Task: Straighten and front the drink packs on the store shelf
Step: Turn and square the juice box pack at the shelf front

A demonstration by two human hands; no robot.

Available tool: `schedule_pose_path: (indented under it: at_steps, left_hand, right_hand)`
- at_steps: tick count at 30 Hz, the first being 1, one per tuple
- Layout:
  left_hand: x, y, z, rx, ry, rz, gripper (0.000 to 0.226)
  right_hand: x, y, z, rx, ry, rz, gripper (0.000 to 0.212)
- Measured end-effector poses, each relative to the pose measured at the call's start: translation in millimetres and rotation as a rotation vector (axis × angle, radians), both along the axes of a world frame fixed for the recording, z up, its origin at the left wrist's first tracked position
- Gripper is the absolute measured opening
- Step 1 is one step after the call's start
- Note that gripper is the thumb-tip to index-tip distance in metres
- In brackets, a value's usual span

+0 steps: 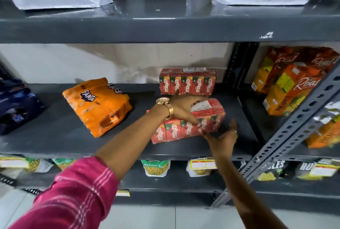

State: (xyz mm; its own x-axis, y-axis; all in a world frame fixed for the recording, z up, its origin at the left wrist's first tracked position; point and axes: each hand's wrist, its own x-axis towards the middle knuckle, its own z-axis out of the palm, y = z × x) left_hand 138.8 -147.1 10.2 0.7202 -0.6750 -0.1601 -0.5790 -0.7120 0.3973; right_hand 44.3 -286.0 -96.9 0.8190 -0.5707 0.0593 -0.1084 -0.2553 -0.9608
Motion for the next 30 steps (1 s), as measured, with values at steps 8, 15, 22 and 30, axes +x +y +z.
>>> schedule_pose_path:
  at_steps: [8,15,22,30]
  left_hand:
    - [-92.0,72.5,-72.6,-0.441,-0.225,0.929,0.114]
    - [-112.8,74.9,-107.1,-0.641,-0.076,0.815,0.08]
    - [-131.2,88.7,-127.2,-0.605,-0.186,0.802,0.065]
    - [-133.1,89.8,-141.1,-0.636,-0.233,0.834,0.048]
  right_hand:
    - [36.0,-55.7,-1.3,-0.002,0.22,0.519,0.068]
    - [-2.7,-65.1,-8.7,-0.189,0.121,0.505,0.047]
    - [-59.9,-72.8,-11.6,-0.312,0.215,0.497,0.054]
    - [-72.6,-63.1,-24.9,-0.431,0.186,0.308,0.051]
